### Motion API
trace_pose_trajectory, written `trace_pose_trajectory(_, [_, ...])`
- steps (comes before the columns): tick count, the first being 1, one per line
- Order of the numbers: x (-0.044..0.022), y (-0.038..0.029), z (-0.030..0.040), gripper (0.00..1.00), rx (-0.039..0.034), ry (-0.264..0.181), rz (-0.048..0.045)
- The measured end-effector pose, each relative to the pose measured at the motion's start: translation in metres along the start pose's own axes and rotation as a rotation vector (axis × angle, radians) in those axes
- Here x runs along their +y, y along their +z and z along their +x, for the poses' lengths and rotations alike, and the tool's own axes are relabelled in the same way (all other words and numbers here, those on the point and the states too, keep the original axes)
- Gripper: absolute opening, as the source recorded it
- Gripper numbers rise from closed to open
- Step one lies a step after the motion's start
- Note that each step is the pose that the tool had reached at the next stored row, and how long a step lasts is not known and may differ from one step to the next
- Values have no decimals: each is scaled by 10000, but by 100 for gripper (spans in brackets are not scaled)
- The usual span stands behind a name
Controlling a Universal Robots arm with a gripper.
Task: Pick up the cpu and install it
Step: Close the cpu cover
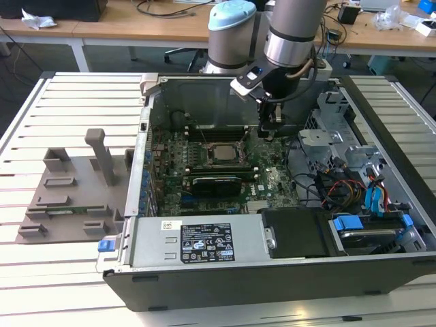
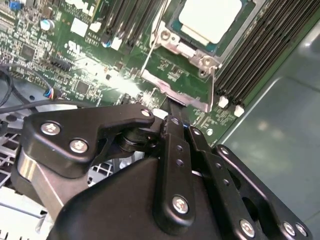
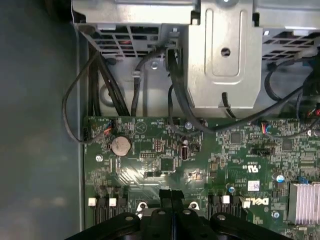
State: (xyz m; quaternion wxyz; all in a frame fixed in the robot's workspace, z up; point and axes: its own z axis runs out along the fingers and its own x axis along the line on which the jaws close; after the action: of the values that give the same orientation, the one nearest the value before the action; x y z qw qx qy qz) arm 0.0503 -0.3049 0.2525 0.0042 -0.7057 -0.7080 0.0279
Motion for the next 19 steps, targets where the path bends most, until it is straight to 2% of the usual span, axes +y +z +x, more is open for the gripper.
trace_pose_trajectory(9, [-146,7,1,11,1,0,0])
trace_pose_trajectory(15, [-311,14,1,11,1,-2,0])
trace_pose_trajectory(19, [-386,18,2,11,0,-1,0])
